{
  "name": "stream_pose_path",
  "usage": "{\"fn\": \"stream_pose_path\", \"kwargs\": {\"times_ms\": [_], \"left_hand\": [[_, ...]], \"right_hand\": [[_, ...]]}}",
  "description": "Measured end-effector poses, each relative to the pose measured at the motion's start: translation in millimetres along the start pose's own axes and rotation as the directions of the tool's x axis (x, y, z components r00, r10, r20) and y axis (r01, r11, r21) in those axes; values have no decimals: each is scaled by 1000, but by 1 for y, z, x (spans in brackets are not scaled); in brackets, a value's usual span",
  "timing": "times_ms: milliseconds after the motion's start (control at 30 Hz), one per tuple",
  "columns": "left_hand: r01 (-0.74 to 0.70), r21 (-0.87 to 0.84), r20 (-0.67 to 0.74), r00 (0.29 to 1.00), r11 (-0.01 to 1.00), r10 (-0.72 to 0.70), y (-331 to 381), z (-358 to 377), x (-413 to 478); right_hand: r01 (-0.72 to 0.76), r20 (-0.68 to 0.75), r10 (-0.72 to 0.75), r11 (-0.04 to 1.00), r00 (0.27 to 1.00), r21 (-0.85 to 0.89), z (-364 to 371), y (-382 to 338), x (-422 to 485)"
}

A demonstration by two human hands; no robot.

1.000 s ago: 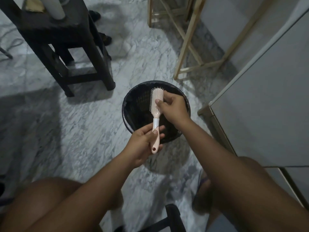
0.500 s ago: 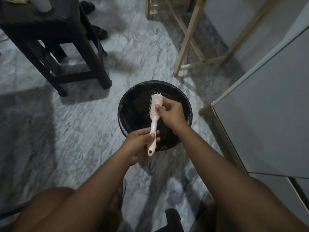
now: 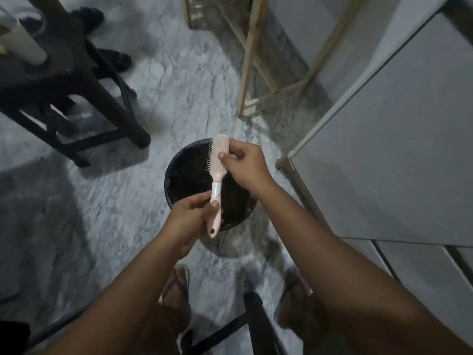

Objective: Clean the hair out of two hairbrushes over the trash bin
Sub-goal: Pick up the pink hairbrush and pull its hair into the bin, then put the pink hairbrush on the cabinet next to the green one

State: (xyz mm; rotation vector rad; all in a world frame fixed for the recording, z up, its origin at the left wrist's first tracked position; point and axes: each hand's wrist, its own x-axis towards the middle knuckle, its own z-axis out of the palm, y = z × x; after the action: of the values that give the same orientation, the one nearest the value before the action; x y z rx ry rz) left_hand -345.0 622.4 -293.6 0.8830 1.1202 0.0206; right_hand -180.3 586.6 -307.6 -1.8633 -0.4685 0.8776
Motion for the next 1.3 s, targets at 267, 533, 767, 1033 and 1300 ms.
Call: {"fn": "stream_pose_path", "kwargs": {"times_ms": [267, 533, 767, 1033, 1300], "left_hand": [[-98, 189, 117, 990, 977, 76, 123, 69, -105], [-172, 328, 268, 960, 929, 83, 173, 173, -168], [-210, 381, 357, 932, 900, 66, 173, 279, -198], [-252, 491, 462, 887, 834, -4, 130, 391, -220], [-346, 635, 603, 780, 691, -164, 95, 465, -250]], "right_hand": [[0, -118, 9, 997, 993, 77, -107, -149, -51], [-26, -321, 65, 992, 945, 125, -224, -209, -106], [-20, -418, 56, 996, 907, 89, -337, -201, -140], [-65, -516, 155, 980, 842, 188, -445, -160, -201], [-148, -683, 323, 941, 655, 303, -506, -107, -276]]}}
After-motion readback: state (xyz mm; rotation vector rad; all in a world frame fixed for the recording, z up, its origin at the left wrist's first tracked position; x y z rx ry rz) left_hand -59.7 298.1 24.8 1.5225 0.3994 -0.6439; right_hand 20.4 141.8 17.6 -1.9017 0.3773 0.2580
